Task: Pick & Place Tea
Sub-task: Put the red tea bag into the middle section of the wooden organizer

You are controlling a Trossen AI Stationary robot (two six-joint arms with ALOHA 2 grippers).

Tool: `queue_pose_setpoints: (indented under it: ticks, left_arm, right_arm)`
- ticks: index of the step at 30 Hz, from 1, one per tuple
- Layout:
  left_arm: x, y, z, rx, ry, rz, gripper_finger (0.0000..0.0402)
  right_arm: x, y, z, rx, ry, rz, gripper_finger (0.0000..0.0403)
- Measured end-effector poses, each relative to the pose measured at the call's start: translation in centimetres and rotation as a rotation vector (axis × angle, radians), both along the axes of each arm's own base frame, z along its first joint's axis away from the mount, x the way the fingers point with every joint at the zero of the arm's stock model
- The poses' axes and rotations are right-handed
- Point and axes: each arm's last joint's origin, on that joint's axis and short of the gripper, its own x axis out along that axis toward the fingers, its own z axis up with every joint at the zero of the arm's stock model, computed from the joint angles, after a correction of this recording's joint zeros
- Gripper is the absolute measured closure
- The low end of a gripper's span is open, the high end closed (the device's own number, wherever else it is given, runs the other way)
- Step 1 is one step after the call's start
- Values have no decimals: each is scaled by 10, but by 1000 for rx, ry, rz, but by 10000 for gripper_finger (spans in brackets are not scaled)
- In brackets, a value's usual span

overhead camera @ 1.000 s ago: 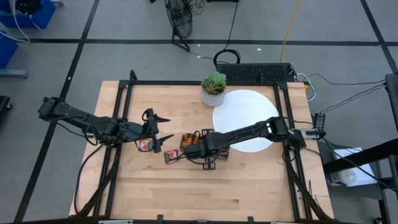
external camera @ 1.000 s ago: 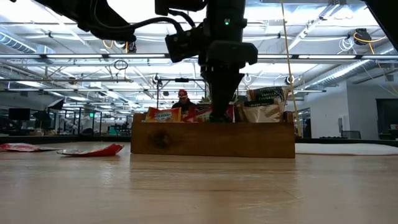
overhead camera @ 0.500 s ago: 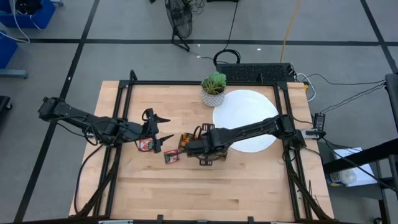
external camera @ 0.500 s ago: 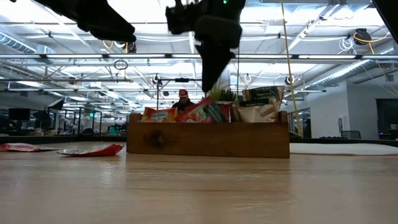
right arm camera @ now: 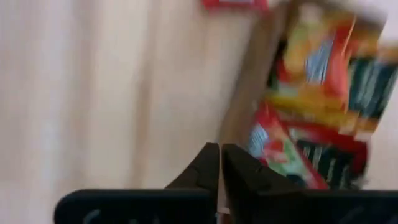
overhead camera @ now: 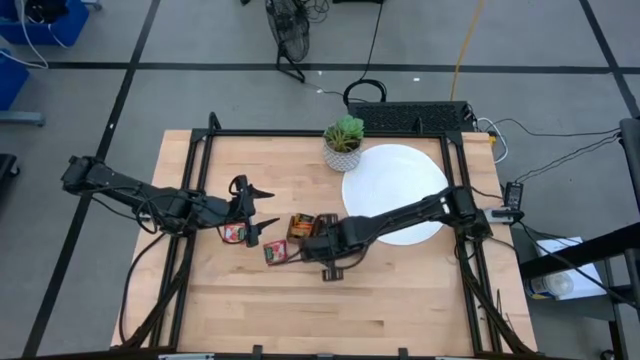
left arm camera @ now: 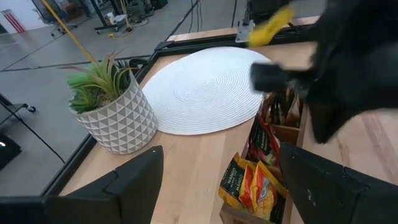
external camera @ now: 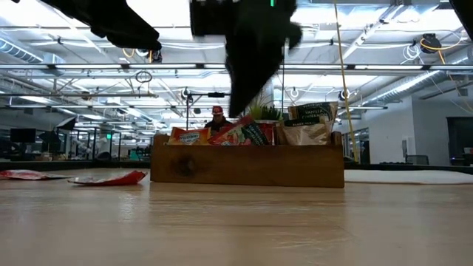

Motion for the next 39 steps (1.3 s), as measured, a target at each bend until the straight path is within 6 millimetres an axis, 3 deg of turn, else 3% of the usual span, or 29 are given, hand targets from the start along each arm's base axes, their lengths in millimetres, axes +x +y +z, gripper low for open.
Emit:
queue_pose_setpoints:
  ticks: [9,18,28,39]
  left_arm:
    - [1,0,-1,-5,2,0,92]
    - [1,0,-1,-16,-1,5,91]
    - [1,0,0,-25,-9,8,91]
    - [1,0,0,-25,-12,8,92]
  right_arm:
    - [-3,-19,-34,10,17,-55,402]
    - [-3,-18,-42,81,10,-7,403]
    - [-21,-32,-77,42,72,-64,403]
    - [-25,-3,-71,-262,-2,-58,403]
